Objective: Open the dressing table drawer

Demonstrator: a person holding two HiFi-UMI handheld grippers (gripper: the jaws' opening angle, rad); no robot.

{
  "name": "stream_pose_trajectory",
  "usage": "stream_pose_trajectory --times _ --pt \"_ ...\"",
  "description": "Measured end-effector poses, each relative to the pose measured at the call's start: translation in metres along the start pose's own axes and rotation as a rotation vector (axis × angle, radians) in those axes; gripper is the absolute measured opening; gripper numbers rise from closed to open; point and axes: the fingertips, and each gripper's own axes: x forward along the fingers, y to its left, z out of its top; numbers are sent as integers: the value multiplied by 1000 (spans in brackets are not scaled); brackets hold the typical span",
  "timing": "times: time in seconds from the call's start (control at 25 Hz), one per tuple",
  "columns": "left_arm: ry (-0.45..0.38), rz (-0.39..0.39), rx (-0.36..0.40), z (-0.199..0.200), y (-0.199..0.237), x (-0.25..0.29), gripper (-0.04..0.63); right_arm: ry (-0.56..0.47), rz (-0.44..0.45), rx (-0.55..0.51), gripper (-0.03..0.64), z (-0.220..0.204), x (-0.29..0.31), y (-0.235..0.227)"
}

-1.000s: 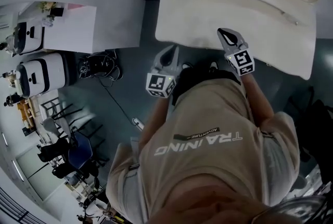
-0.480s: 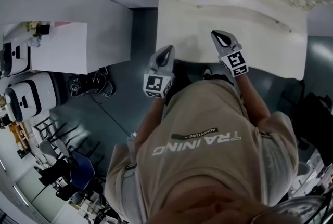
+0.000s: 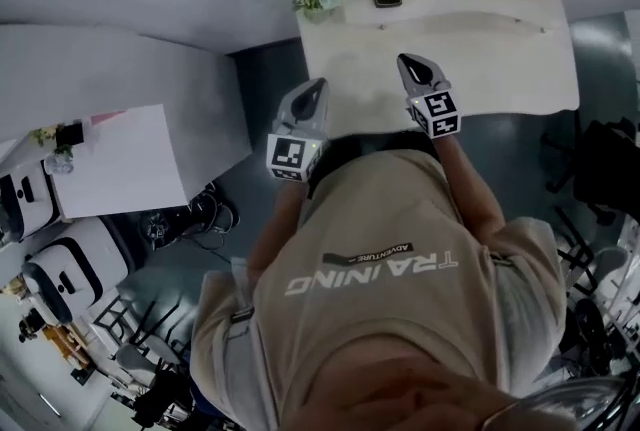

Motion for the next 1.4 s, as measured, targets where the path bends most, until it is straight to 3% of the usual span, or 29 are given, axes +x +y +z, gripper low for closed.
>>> stream_pose_trajectory --times 0.16,0.36,0.44,0.76,0.92,1.4 --pt "17 -69 -14 -12 26 13 8 40 -42 22 5 -6 17 8" --pt "43 -102 -19 -15 37 28 8 79 -132 89 5 -23 39 -13" --pt "62 -109 -17 -17 38 33 8 76 -156 108 48 -25 55 -22" --pt "118 -84 12 -13 47 47 8 106 -188 209 116 -45 110 -42" --pt "140 -67 5 -15 64 57 8 148 -224 210 138 -56 130 -57" --pt "181 -7 -63 -34 95 53 8 158 -266 212 106 -61 148 -58"
